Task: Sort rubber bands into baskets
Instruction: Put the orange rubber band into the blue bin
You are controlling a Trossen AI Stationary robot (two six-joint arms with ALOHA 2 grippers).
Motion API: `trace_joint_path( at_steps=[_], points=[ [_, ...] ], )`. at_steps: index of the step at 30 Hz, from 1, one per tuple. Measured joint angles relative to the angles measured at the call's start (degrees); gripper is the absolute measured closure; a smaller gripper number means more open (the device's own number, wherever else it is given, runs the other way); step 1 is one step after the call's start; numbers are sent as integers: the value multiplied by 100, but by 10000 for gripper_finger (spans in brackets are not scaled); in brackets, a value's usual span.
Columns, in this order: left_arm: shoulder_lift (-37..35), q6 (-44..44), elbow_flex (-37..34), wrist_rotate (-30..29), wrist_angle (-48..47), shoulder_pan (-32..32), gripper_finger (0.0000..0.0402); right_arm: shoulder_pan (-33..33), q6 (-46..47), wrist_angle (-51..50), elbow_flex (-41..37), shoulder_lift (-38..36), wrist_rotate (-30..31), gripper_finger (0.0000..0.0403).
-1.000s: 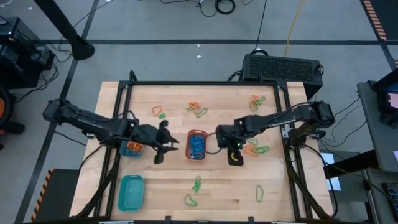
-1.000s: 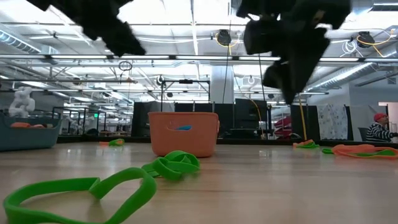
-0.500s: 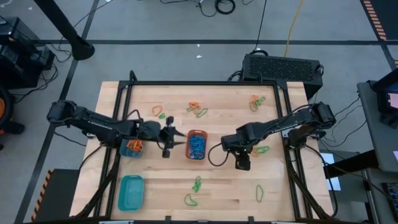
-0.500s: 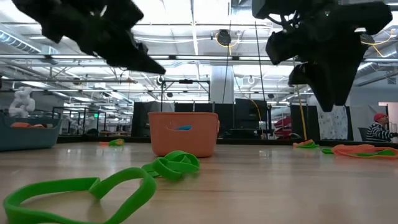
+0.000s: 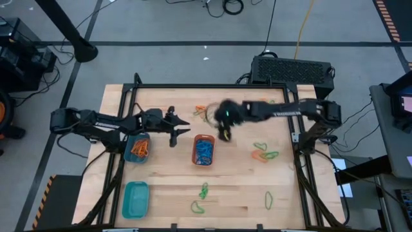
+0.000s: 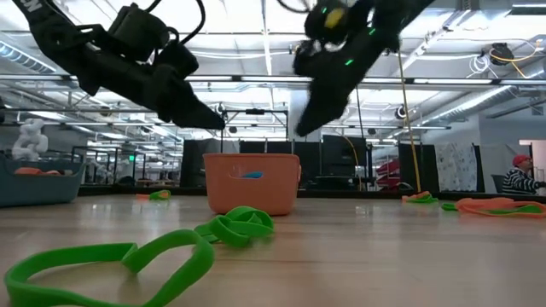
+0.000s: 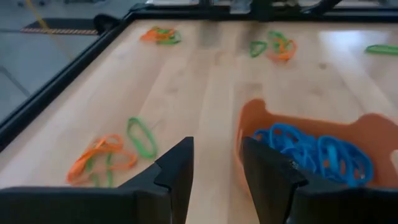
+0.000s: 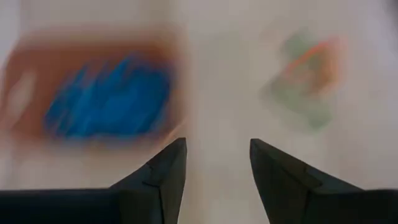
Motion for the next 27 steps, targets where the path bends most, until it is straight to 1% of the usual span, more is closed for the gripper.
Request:
trace_joint_path(
  at_steps=[4,9,11,14,19,22,27],
  points=[
    [45,0,1,137,121,-1,260,-655,229,1320,2,499,-4,234],
    [43,-5,3,154,41,-10,260,-1221,389,2146,12,1258,-9,234],
    [43,-75,3,169,1,-22,260,-1361,471,2255,119,1498,-36,234],
    [43,-149,3,211,-37,-20,260,-1443,521,2330,363,1850,-304,234],
    [43,-149,3,342,-89,-21,260,-1419,651,2236,769,2325,-301,234],
    [43,-149,3,370,-114,-31,260,-1383,722,2053,828,2417,119,234],
    [43,-149,3,432,-133,-64,260,-1395,784,2052,861,2393,149,234]
  ],
)
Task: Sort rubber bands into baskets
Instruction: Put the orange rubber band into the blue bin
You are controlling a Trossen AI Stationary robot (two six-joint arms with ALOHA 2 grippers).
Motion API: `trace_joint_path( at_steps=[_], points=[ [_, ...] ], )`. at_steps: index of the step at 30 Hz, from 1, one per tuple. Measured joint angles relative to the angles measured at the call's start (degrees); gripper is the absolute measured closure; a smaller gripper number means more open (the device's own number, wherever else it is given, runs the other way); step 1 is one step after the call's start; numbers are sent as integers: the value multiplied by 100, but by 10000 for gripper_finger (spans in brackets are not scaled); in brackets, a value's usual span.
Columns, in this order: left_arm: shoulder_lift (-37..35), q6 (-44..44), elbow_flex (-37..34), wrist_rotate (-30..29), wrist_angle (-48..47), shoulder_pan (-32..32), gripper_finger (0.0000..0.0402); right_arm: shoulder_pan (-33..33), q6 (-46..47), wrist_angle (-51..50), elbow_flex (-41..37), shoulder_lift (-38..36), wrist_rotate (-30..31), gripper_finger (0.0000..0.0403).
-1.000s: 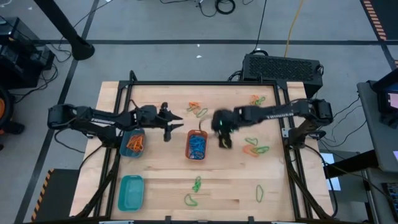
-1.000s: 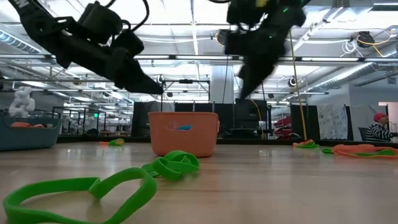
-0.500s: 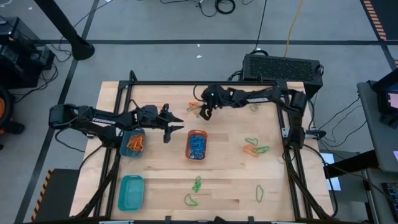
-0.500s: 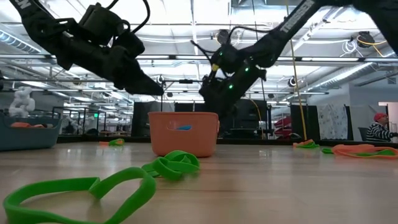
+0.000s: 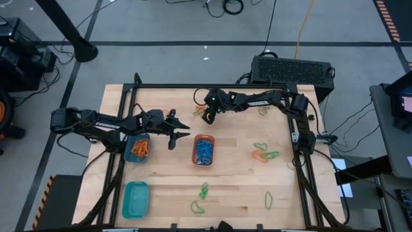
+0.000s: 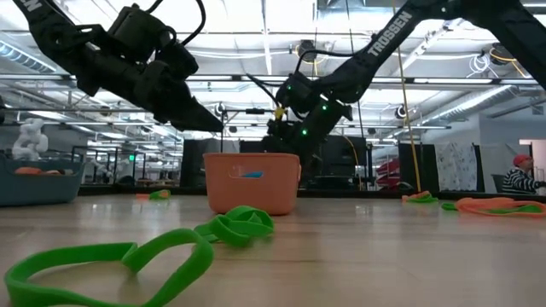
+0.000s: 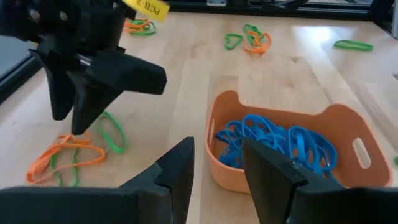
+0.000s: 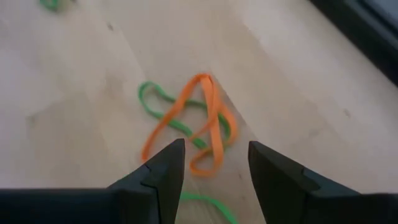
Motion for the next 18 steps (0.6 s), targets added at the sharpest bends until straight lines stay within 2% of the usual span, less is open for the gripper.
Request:
trace_joint_path(
  at_steps=[8,13,18],
  points=[
    [0,3,2,-45,-50,-6,260,13,-647,-233,-13,-49,7,234],
    [46,2,2,-576,-300,-4,260,47,-850,-322,-8,-449,30,234],
    [360,29,13,-787,-128,61,260,43,-974,-1295,-11,-1067,45,234]
  ],
)
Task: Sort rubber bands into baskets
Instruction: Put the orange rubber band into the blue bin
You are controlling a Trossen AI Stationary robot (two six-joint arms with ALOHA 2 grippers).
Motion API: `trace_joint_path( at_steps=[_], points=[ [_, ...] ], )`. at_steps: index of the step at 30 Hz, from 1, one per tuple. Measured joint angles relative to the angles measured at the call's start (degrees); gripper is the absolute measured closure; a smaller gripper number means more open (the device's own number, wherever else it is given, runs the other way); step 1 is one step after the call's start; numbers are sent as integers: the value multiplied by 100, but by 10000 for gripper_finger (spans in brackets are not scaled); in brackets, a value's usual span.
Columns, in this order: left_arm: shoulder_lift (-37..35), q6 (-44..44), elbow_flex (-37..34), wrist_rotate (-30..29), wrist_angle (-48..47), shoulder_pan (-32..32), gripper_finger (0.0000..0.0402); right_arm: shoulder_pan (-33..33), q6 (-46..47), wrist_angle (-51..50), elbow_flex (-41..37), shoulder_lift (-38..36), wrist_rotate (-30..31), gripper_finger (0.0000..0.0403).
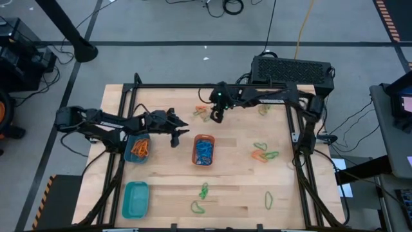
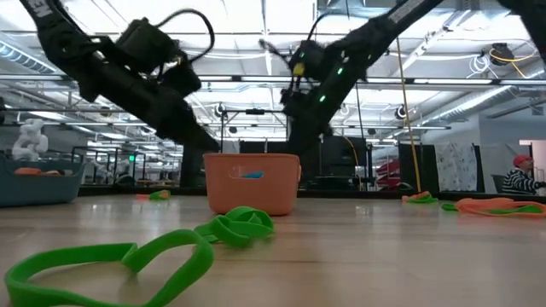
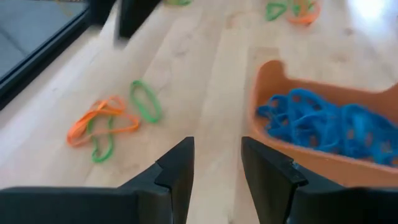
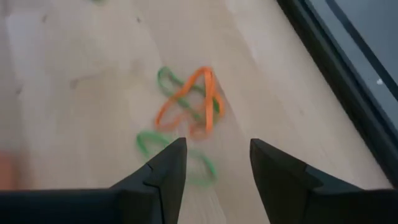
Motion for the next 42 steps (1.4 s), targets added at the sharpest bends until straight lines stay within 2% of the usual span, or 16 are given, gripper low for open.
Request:
trace_joint_path(
  at_steps=[4,7,10,14,18,23,25,30,37,42],
  points=[
    [441,187,311,-69,-42,327,260,127,30,-804,-28,-537,23,234],
    [857,361,822,166,-146,682,260,387,97,-833,-367,-996,218,234],
    [1302,580,1606,340,-834,1053,260,677,276,-735,-975,-1573,637,234],
    [1970,948,2713,355,-2071,1453,260,987,748,58,-2136,-2390,1021,234],
    [2503,1183,3326,367,-2854,1659,260,1219,1137,1122,-3236,-3052,1022,234],
    [2757,1322,3388,400,-2960,1823,260,1413,1406,1905,-4086,-3558,1026,234],
    [2814,1199,3391,405,-2939,1895,260,1456,1415,1889,-4221,-3659,1023,234],
    [3066,762,3445,492,-2703,2022,260,1466,1457,1879,-4249,-3709,1011,234],
    [3443,672,3862,416,-2819,2018,260,1462,1409,1958,-4249,-3709,998,234],
    [3510,618,4017,326,-3221,2021,261,1462,1373,2147,-4249,-3706,998,234]
  ],
)
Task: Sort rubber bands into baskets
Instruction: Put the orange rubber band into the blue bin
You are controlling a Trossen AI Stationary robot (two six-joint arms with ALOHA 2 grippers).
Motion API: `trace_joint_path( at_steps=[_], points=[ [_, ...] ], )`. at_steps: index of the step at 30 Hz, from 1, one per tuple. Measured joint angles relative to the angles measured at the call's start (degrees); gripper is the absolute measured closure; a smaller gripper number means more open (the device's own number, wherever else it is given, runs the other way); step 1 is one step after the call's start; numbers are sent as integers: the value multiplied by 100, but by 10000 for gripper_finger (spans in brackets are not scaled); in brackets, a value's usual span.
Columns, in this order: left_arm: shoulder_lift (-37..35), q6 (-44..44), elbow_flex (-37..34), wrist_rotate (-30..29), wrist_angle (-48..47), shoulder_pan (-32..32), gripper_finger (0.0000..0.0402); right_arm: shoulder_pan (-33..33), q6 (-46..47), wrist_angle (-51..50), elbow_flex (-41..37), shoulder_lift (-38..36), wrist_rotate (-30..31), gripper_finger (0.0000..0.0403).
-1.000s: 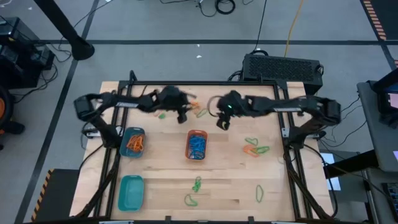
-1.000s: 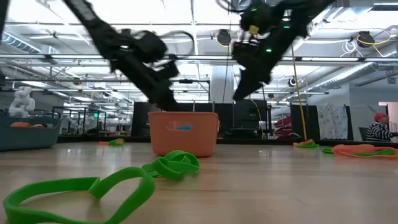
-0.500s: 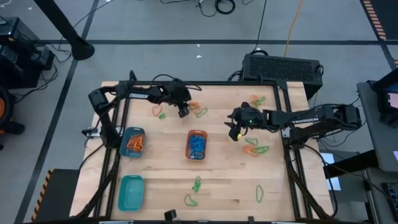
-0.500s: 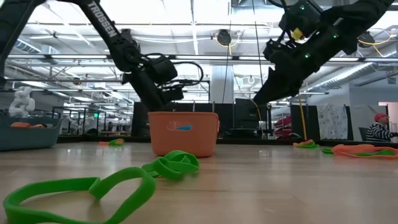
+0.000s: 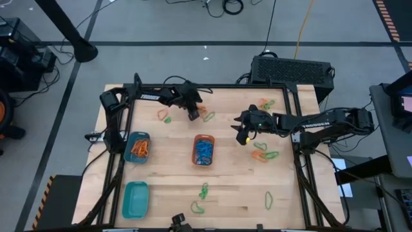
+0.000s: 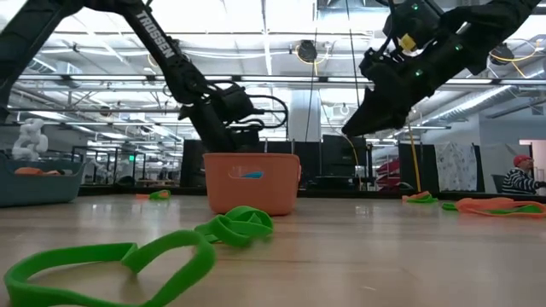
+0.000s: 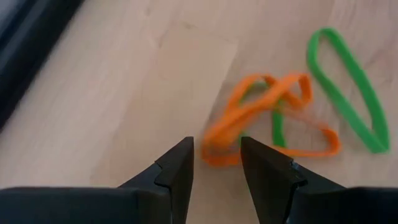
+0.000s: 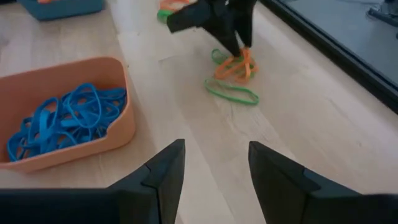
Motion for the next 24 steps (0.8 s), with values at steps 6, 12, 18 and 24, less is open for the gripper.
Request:
trace_joint_path(
  at_steps=[6,12,18,24],
  points=[
    [48,160,98,-23,-248,36,271,0,-67,116,4,2,0,234],
    [298,381,540,-22,-695,40,286,-1,-128,155,4,2,1,234],
    [609,607,1097,-272,-1349,-11,316,0,-247,299,7,4,-11,234],
    [586,703,1157,-280,-1689,-13,390,-7,-273,332,7,4,-162,234]
  ],
)
